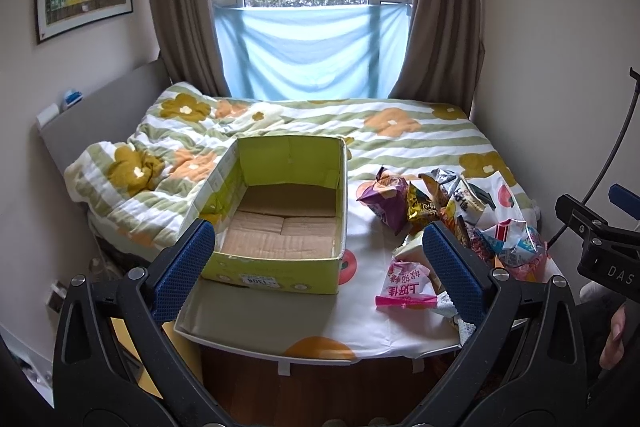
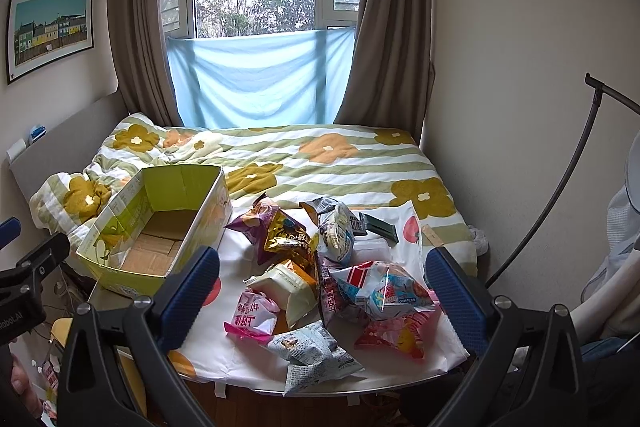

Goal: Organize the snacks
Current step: 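Grasp the pink snack bag with the left tool while the right grasps the white printed bag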

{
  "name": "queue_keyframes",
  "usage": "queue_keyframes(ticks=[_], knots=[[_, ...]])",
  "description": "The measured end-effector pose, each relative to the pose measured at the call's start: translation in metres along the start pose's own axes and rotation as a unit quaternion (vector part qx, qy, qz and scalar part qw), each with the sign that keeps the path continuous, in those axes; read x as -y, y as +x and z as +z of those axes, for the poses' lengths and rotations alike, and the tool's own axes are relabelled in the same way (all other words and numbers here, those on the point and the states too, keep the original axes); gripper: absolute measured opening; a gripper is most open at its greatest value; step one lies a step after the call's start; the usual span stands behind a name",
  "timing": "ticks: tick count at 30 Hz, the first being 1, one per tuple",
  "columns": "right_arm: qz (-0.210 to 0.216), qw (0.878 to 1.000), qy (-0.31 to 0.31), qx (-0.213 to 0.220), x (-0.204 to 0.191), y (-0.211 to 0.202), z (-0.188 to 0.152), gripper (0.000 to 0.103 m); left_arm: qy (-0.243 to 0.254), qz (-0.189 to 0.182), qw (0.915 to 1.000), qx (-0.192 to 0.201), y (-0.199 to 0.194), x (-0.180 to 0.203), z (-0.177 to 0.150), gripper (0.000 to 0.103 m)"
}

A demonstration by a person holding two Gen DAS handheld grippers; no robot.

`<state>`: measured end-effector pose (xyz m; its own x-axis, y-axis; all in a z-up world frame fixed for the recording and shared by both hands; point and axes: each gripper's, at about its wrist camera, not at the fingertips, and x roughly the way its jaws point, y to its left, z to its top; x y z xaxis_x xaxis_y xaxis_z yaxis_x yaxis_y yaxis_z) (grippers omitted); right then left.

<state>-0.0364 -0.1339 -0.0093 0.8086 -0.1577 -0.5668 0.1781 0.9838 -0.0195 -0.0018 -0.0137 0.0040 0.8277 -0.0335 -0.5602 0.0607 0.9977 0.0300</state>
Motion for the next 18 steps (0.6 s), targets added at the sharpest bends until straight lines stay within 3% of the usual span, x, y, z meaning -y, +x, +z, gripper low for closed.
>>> queue_keyframes(ticks=[10, 18], knots=[[0.029, 0.996, -0.001, -0.087, 0.027, 0.049, -0.035, 0.103, 0.005, -0.026, 0.9957, -0.089, 0.059, 0.025, -0.02, 0.103], [0.045, 0.982, 0.029, -0.181, 0.033, 0.105, -0.092, 0.103, 0.048, -0.1, 0.9778, -0.178, 0.14, 0.067, -0.048, 0.103]])
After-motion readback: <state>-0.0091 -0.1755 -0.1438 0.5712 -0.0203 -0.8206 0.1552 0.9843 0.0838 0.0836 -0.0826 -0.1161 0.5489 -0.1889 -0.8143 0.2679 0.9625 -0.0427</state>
